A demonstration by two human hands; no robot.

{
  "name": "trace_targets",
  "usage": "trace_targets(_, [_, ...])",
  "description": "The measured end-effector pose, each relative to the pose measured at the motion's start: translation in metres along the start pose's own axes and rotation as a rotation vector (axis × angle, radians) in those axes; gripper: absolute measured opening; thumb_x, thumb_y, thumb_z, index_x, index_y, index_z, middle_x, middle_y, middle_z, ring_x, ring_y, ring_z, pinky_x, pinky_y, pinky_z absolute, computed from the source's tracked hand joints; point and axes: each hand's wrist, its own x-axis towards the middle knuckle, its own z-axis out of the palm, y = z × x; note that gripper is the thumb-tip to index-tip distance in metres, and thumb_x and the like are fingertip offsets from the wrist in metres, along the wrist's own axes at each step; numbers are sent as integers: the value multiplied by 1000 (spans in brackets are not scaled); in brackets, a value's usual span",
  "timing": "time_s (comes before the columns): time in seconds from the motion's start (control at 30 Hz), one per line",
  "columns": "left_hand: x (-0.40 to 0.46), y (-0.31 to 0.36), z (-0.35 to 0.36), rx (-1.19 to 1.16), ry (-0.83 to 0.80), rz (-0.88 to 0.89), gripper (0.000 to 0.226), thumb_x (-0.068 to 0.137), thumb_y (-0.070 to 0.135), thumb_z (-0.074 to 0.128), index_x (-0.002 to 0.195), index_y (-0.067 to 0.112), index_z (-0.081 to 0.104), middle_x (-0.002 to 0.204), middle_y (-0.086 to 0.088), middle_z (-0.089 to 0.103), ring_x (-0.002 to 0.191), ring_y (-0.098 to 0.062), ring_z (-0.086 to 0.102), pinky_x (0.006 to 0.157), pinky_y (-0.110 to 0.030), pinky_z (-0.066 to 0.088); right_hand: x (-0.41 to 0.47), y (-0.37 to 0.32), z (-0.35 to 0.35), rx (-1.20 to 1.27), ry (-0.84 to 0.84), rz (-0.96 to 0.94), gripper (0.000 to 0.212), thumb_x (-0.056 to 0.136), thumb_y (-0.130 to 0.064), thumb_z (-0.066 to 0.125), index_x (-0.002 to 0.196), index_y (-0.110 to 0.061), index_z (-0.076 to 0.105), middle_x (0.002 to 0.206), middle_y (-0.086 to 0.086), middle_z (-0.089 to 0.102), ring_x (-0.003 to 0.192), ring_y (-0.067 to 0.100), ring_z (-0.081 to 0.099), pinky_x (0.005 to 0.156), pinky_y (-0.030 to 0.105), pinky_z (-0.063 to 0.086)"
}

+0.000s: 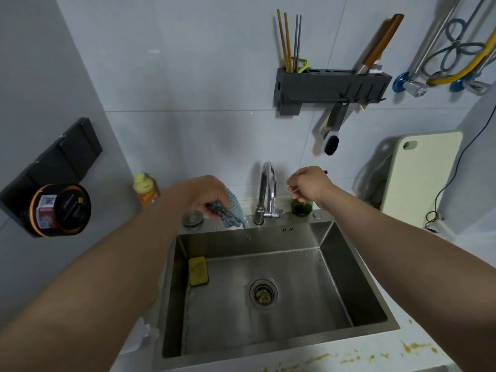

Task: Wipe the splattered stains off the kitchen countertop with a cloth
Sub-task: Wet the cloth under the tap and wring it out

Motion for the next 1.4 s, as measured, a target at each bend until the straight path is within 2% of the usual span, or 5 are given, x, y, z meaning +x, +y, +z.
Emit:
trace_targets(0.17, [19, -10, 35, -75, 70, 6, 37, 80, -14, 75, 110, 2, 60, 119, -21, 59, 97, -36, 67, 77, -42, 65, 24, 32, 10, -165, -49, -73, 18, 83, -2, 54, 81, -8, 71, 73, 4, 64, 70, 24, 61, 58, 27, 47])
trace_targets(0.3, [35, -19, 65, -102, 81, -8, 37, 85, -12, 70, 116, 1, 56, 125, -23, 58, 102, -37, 66, 75, -39, 65, 42, 61, 19, -401, -147, -172, 33, 91, -3, 50, 111, -10, 75, 119, 2, 70, 113, 21, 62, 97, 28, 47])
trace_targets(0.53, [49, -27, 102, -100, 84, -81, 40, 85, -11, 70, 121, 3, 59, 123, -19, 61, 108, -38, 66, 81, -45, 65, 69, 105, 39, -608, -342, -86, 48, 98, -12, 47, 146, -14, 52, 151, 11, 48, 139, 28, 44, 114, 35, 38])
trace_targets(1.27, [61, -36, 146, -233, 56, -162, 46, 86, -15, 68, 130, -1, 61, 122, -26, 66, 110, -42, 69, 92, -53, 61, 115, 165, 47, -916, -474, -176, 71, 99, -16, 43, 162, -27, 12, 160, 10, 34, 131, 32, 50, 107, 44, 45])
trace_targets(1.4, [63, -42, 147, -234, 34, -160, 51, 85, -12, 71, 133, 3, 61, 124, -23, 69, 110, -39, 70, 90, -49, 62, 104, 152, 55, -964, -427, -171, 57, 98, -19, 43, 154, -14, 35, 148, 16, 49, 118, 30, 58, 94, 40, 52])
